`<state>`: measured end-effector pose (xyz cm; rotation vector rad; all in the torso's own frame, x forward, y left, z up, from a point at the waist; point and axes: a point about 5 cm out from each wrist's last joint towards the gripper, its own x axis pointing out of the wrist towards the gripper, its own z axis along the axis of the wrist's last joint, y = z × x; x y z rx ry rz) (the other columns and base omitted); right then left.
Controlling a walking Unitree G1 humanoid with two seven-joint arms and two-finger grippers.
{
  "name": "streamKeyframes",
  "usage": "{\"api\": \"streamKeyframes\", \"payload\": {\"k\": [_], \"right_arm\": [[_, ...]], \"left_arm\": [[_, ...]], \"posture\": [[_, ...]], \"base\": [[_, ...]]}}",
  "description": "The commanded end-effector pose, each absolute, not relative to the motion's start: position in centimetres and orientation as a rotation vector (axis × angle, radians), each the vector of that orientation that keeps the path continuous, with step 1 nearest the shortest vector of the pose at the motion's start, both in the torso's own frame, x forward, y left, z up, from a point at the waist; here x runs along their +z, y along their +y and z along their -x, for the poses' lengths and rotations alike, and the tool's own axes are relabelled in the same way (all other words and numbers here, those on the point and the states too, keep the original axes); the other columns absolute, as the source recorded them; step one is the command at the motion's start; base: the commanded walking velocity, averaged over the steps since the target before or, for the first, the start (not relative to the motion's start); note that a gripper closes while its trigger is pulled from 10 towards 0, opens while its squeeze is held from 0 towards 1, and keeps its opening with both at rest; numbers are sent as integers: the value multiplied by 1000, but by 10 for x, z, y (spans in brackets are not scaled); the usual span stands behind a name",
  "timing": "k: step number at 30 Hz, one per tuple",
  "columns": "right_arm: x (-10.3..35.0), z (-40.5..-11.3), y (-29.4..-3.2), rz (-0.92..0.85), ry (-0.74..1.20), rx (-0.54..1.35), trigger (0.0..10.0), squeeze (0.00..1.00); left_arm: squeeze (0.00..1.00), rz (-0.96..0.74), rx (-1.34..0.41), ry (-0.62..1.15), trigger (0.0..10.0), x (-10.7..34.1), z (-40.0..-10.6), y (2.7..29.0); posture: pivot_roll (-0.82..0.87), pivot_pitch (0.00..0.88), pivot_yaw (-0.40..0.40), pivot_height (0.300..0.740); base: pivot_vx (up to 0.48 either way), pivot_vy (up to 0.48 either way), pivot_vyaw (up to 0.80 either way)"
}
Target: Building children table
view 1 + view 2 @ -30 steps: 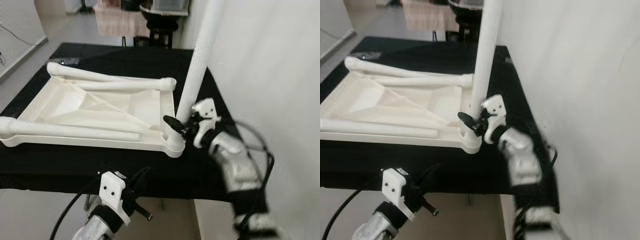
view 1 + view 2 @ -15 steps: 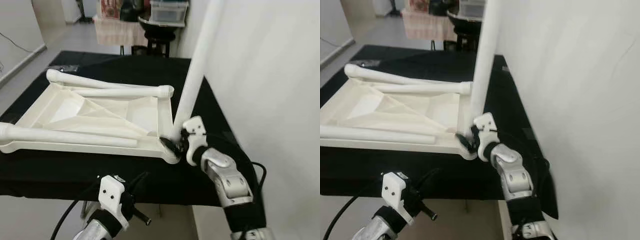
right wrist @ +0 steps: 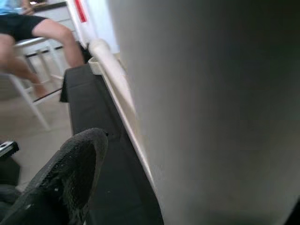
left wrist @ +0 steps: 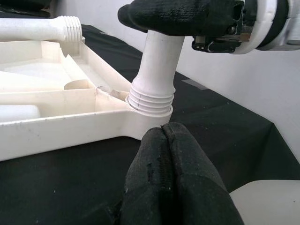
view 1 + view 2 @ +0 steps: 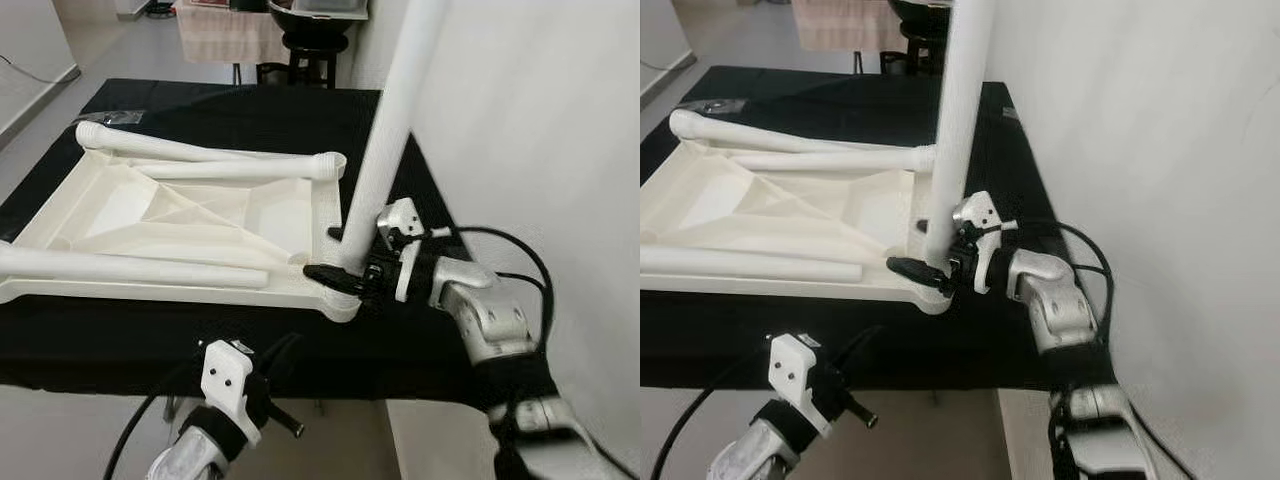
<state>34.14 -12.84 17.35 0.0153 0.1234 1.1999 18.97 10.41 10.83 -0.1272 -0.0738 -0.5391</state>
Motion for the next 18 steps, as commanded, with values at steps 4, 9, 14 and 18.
{"api": "streamKeyframes", "payload": {"k": [4,9,14,18], "right_arm": [[163,-343,-132,-59,191,1296,0,0],[165,-346,-139,-62,191,1293,0,0],[162,-347,-147,-76,187,1242,0,0],[146,-344,-155,-68,188,1108,0,0]], "left_arm": [[0,127,-535,-67,10000,108,-187,102],[0,128,-536,-70,10000,111,-186,101],[0,129,-539,-66,10000,111,-185,101],[0,128,-542,-61,10000,110,-183,101]], "posture": [[122,3,-117,740],[112,0,-112,740],[104,0,-106,740],[103,0,-108,740]], "base": [[0,0,0],[0,0,0],[0,0,0],[0,0,0]]}}
